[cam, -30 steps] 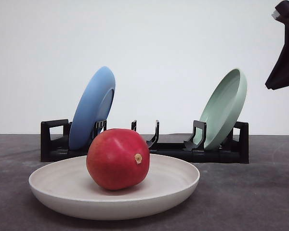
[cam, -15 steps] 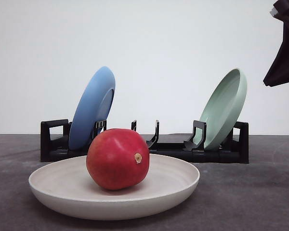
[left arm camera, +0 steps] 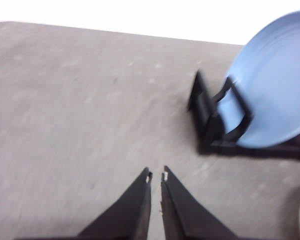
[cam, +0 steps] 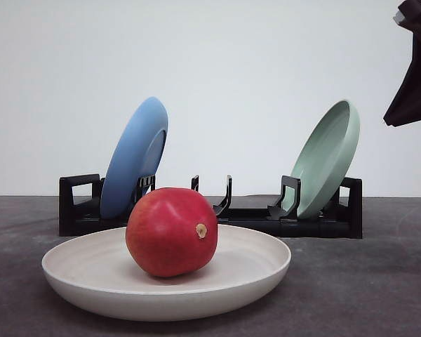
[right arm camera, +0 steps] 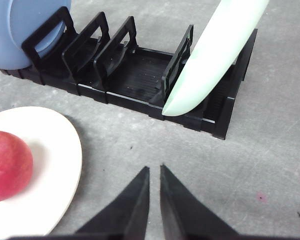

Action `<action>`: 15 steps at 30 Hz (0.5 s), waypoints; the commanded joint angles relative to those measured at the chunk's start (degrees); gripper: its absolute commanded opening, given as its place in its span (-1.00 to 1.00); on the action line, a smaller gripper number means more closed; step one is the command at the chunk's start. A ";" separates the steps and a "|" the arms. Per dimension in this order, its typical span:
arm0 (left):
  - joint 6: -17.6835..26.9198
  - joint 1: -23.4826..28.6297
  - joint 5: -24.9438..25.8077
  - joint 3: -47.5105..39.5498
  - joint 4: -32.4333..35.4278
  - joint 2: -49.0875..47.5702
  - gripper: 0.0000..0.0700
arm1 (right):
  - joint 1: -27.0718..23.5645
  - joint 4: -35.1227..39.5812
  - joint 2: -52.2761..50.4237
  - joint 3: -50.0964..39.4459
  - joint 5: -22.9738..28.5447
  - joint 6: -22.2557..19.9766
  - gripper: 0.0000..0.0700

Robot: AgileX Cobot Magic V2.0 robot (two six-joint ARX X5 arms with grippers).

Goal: Place pomegranate in white plate

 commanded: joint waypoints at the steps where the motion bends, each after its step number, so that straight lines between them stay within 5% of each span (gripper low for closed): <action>1: 0.94 0.42 -0.09 -1.57 0.61 -1.98 -0.95 | 0.24 0.59 0.17 0.15 0.09 -0.42 -0.91; 15: 2.61 -1.57 -1.15 -10.16 6.60 -10.80 -0.95 | 0.24 1.02 0.18 0.15 0.07 -0.42 -0.91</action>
